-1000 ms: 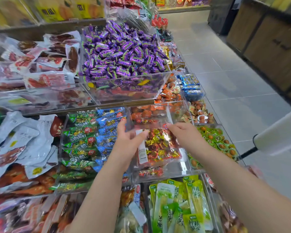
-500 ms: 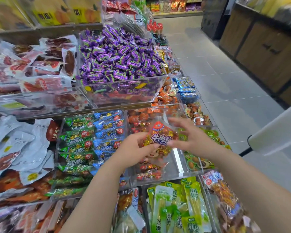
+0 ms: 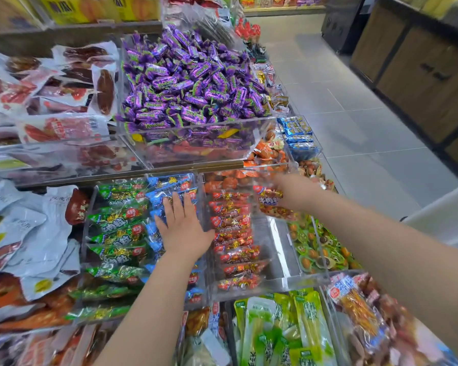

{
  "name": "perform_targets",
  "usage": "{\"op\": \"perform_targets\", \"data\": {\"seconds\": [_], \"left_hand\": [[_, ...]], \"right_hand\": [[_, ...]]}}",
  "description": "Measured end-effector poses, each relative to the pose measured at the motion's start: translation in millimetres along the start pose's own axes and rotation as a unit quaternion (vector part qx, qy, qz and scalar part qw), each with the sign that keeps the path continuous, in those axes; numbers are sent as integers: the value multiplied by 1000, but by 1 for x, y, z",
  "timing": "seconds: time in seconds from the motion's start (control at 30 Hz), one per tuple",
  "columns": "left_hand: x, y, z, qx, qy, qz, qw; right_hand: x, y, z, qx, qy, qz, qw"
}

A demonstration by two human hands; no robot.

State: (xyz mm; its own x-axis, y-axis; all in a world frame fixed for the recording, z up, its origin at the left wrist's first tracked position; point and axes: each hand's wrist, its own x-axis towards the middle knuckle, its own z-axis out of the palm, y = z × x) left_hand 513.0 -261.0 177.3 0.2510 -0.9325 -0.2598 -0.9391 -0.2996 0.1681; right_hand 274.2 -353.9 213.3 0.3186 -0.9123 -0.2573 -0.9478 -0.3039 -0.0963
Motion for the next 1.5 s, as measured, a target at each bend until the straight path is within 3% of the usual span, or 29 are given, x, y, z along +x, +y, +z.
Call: {"op": "perform_targets", "data": {"seconds": [0.23,0.47,0.7,0.83,1.07,1.27,1.33,1.43,1.5], "left_hand": [[6,-3,14,3,30,1,1000],[10,-6,22,13,40,3,999],[11,-6,27,15,50,5,999],[12,-7,29,23,61,10,998],[12,-10,32,1,63,18,998],[11,-9,27,15,42,27,999],[11,-9,26,16,37,32,999],[10,-9,25,16,34,34,999],[9,-9,24,19,32,34,999]], "right_hand": [[44,-4,60,-9,-68,66,995],[60,-2,78,-42,3,112,993],[66,-6,75,-50,-98,109,988],[68,-10,83,-62,-44,153,985],[70,-21,100,36,-16,253,967],[60,-40,108,265,170,322,893],[48,-42,120,313,179,330,872],[36,-44,136,475,144,377,782],[35,-42,141,498,125,395,762]]}}
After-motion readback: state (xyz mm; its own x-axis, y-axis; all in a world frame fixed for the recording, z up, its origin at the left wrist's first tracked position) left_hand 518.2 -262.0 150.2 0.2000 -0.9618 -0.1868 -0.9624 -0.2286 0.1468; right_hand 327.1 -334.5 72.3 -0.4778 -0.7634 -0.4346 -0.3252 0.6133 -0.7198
